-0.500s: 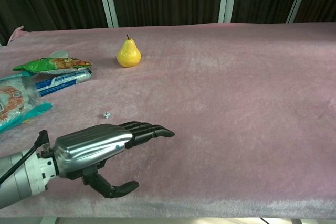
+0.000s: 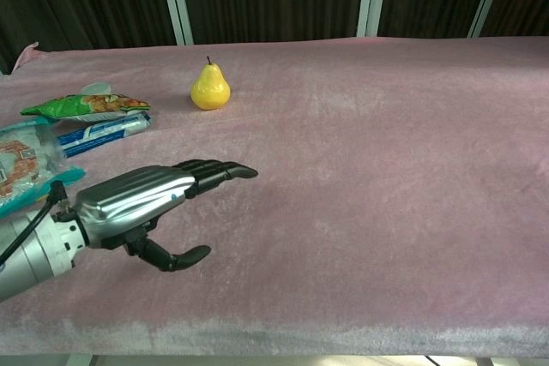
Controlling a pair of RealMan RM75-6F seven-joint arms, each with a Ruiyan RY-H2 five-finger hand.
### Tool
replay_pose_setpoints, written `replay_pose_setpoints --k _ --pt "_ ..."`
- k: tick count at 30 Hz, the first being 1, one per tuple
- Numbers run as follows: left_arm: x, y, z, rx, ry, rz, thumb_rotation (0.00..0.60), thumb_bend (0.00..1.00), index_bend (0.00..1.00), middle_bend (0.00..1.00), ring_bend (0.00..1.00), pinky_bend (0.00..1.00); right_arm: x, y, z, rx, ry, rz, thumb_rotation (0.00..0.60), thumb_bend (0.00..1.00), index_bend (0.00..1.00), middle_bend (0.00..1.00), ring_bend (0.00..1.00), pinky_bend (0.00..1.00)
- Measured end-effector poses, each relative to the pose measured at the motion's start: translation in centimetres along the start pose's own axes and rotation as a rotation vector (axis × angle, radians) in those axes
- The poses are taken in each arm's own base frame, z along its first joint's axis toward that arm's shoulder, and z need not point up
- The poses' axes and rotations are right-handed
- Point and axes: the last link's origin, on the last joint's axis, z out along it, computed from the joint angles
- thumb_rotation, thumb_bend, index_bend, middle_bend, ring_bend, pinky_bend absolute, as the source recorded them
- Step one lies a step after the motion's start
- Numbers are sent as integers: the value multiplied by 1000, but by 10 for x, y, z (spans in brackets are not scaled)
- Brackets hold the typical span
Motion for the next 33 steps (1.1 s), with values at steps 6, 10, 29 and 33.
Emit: replay_pose_setpoints --k 6,10,29,33 --pt "9 -32 5 118 61 -16 600 411 260 48 20 36 -1 1 -1 0 -8 2 600 280 0 0 0 0" --pt "13 -49 7 168 73 -12 600 414 315 49 21 36 2 2 -2 -6 3 8 600 280 0 0 0 0" --pt "7 -87 24 264 51 -5 600 415 408 55 24 39 4 4 -3 -12 5 11 600 279 0 0 0 0" --pt "6 -90 26 270 53 7 600 415 442 68 36 49 4 5 -3 -13 6 13 600 280 0 0 0 0"
